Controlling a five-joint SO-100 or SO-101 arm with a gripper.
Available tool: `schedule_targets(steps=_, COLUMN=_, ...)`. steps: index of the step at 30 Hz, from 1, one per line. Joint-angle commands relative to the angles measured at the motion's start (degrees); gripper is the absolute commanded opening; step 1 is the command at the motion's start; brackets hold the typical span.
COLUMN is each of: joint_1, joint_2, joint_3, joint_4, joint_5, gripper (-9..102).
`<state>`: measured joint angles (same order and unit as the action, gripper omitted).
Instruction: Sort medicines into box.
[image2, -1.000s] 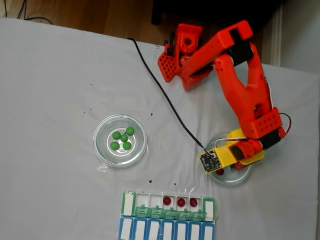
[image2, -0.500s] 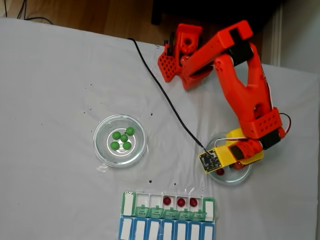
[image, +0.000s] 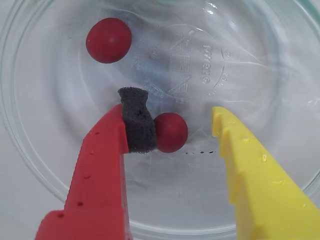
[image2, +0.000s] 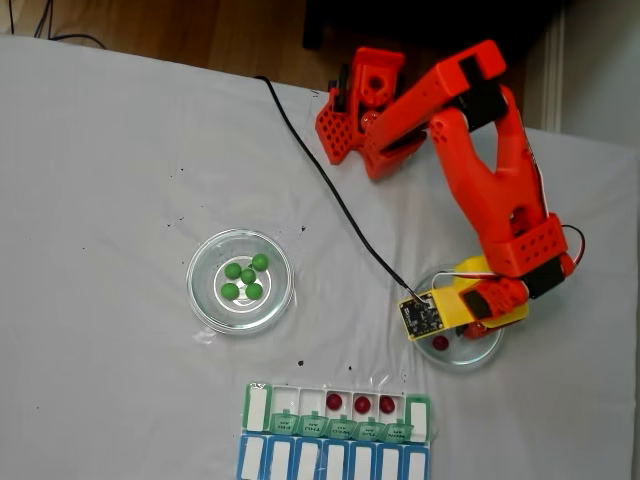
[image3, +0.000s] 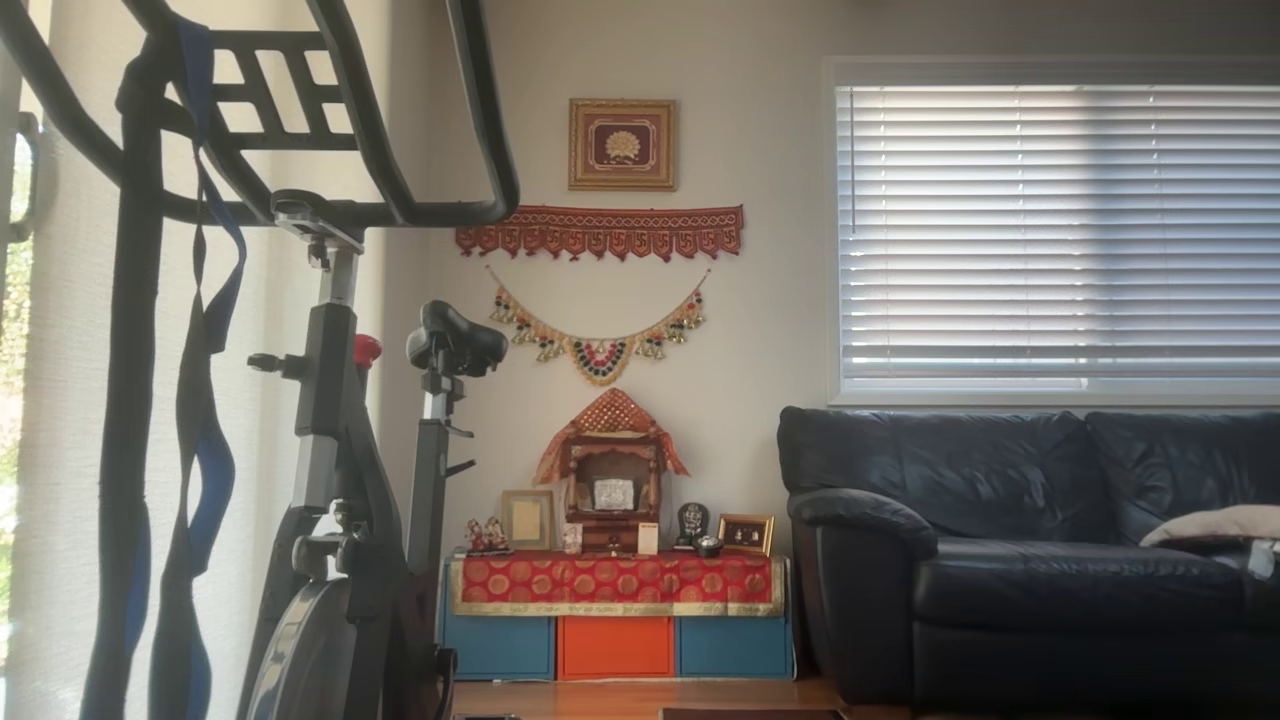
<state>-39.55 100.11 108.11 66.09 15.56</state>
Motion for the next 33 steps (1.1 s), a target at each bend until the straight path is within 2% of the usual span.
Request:
schedule_targets(steps=1, joint_1=-1.23, joint_2=0.53, joint_3=-4.13, joint_4=0.79, joint_5=0.62, gripper=22)
schedule_targets(steps=7, joint_1=-1.58, joint_2=-1.14, joint_3=-4.48, joint_4=1.58, joint_5=-1.41, gripper=20)
schedule_targets(steps=21, joint_1=-4.66, joint_2=7.38, joint_3=0.26, joint_4=2.02, joint_5=-1.49, gripper=18)
schedule_targets(steps=33, joint_1=-5.54, joint_2=5.54, joint_3=0.79, joint_4=2.20, joint_5=-1.14, gripper=18)
